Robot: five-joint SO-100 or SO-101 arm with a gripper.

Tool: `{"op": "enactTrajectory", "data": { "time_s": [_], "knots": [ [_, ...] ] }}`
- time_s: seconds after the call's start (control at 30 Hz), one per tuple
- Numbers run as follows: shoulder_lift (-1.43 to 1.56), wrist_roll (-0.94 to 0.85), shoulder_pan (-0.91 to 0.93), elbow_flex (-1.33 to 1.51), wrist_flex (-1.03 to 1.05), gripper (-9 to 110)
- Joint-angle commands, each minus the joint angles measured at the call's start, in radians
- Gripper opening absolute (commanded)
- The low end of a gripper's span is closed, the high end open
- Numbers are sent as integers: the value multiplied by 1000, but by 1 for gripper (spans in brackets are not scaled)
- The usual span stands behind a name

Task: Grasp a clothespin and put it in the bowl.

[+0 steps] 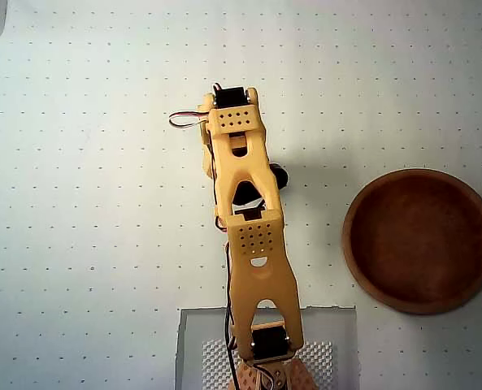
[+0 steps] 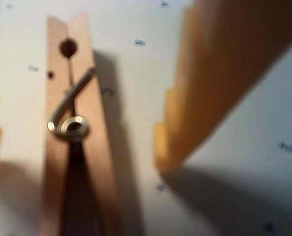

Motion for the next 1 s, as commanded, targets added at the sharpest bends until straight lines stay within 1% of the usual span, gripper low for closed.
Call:
{"op": "enactTrajectory", "data": {
  "time_s": [0.0,0.17,0.27,0.43,0.63,0.73,0.83,0.97],
  "knots": [
    [20,-6,11,-44,5,10],
    [23,-5,11,-44,5,-5],
    [29,-5,11,-44,5,-2],
    [37,2,11,-57,6,-3],
    [189,60,8,-44,11,-3],
    [287,87,3,-48,69,-3],
    [407,110,5,-58,172,-3],
    [560,181,14,-58,259,-3]
  ]
}}
